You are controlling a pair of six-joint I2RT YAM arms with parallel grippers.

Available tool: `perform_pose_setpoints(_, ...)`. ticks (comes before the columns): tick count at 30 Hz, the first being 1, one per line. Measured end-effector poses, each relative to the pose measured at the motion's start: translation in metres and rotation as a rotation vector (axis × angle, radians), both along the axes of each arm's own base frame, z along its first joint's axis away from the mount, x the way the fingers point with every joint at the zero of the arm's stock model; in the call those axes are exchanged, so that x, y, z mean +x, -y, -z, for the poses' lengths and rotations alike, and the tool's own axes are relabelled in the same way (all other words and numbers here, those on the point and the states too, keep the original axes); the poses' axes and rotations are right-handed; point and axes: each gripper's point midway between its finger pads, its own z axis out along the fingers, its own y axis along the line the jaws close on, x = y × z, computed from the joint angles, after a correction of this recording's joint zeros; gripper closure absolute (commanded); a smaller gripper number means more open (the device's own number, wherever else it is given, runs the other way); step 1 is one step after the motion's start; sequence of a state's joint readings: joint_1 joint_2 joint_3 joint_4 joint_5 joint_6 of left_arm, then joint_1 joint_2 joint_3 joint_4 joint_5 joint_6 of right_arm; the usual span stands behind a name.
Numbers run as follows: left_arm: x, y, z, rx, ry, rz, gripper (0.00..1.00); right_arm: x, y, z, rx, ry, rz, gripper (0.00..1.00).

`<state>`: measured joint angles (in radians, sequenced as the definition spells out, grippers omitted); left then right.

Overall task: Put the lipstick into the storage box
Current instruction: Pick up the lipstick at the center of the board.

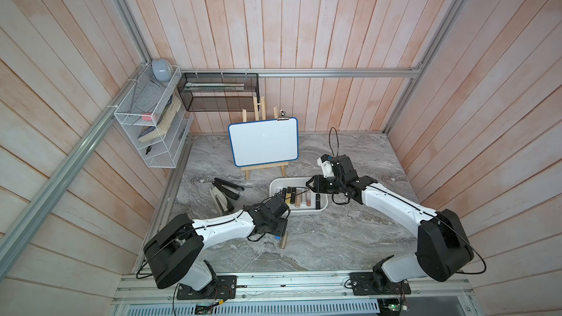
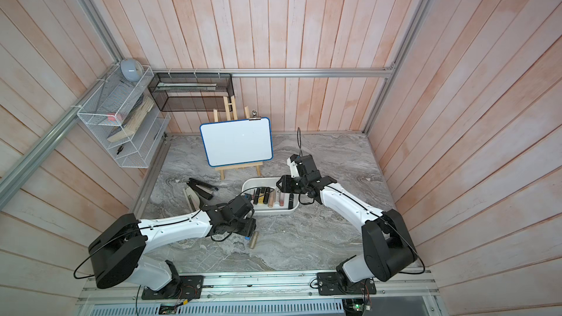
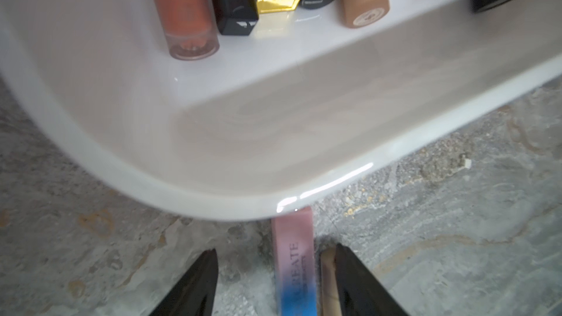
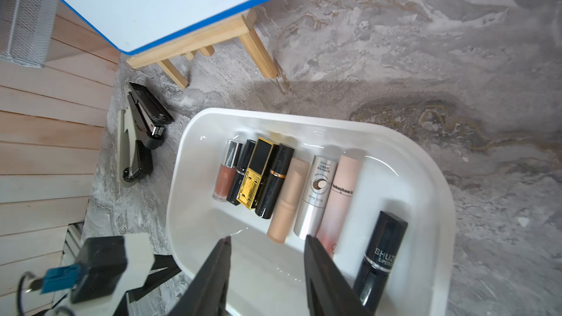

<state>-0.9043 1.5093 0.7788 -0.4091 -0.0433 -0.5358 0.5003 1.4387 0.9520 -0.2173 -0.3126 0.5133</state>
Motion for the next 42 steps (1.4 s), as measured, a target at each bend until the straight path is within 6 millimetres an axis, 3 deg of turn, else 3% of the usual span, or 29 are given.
perform_pose_setpoints(10,0.007,-0.001,0.007,0.07,0.007,-0.01,0.41,-0.011,0.006,-0.028,0.042,0.051,0.011,0.56)
perform_pose_setpoints(17,0.009,-0.006,0.016,0.127,-0.002,-0.02,0.46,-0.018,0.01,-0.026,0.041,0.043,0.012,0.55)
perform_pose_setpoints(37,0.012,-0.013,0.018,0.173,0.015,-0.032,0.78,-0.024,0.009,-0.036,0.077,0.048,0.008,0.55)
perform_pose_setpoints(42,0.013,-0.013,0.018,0.173,0.015,-0.033,0.79,-0.025,0.008,-0.036,0.082,0.045,0.006,0.55)
